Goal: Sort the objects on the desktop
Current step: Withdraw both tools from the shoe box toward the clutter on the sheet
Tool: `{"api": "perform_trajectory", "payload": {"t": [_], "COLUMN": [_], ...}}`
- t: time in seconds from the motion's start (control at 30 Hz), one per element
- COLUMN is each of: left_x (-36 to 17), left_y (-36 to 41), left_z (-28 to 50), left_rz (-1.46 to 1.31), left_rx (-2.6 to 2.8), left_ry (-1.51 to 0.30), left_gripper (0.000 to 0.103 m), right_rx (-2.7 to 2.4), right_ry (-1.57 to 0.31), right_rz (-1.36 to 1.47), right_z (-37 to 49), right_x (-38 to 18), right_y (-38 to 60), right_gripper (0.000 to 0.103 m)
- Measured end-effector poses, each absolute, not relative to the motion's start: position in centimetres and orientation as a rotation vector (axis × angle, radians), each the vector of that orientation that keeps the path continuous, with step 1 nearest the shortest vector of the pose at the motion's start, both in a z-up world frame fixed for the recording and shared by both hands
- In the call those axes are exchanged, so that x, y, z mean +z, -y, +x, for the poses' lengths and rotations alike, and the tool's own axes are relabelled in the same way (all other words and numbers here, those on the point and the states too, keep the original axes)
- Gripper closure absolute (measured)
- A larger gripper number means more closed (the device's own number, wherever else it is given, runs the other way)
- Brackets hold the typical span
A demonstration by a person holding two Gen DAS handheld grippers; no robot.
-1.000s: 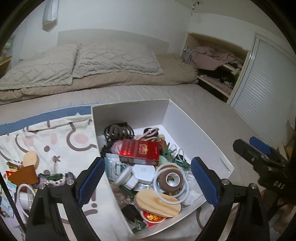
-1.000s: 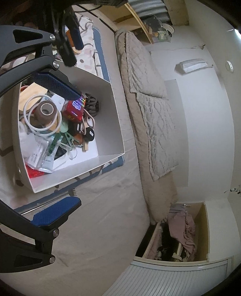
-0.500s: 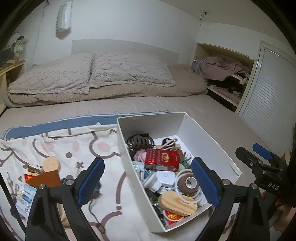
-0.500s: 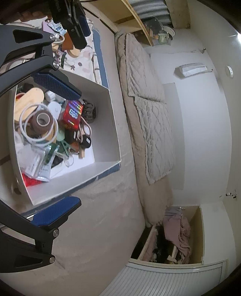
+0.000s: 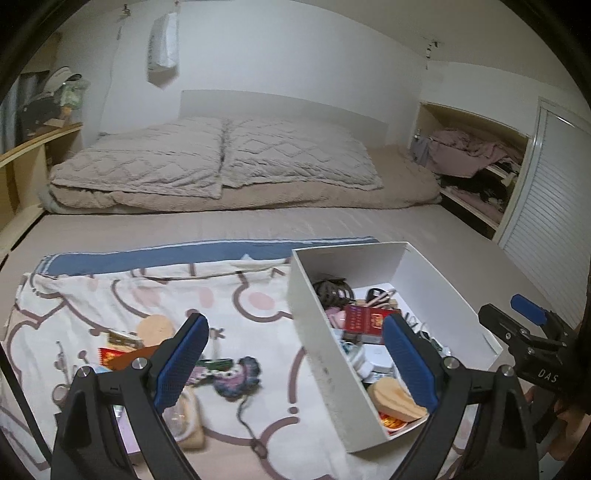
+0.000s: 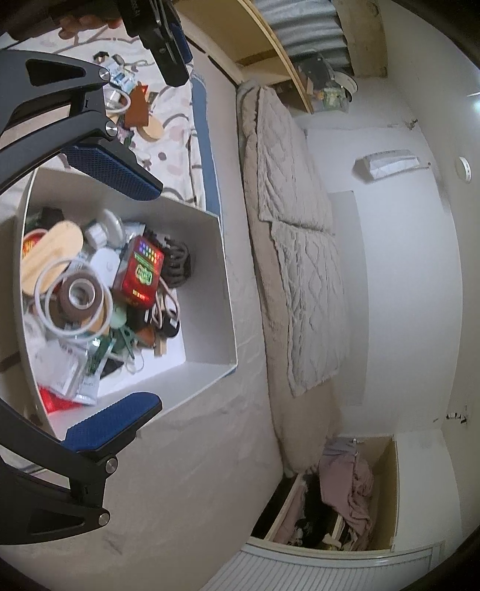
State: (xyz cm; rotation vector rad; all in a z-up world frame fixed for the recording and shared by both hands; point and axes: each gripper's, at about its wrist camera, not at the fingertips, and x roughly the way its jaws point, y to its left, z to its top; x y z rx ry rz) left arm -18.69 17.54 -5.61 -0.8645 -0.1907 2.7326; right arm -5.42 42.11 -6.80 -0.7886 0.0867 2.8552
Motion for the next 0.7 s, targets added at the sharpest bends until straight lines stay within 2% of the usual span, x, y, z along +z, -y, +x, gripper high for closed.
{"api": "perform_trajectory", "payload": {"t": [0.47,0.7], "left_x": [-4.6,-4.2], "left_y": [-10.7,-8.1], "left_z": [-16.9,-15.7], "left_rz": [-0.842,-0.847], "left_rx": [2.848,2.894], "left_ry": [0.227,0.264], "left_gripper": [0.007,0.007], "right_rx": [2.941,2.990], "right_ry": [-0.015,0.082], "right_rz": [-0.796,-0.767], "right_z": [-6.5,-6.5], "right_x": [-6.5,-6.2], "right_y": [-36.9,-34.7], "right_gripper": [0.000,0.000]}}
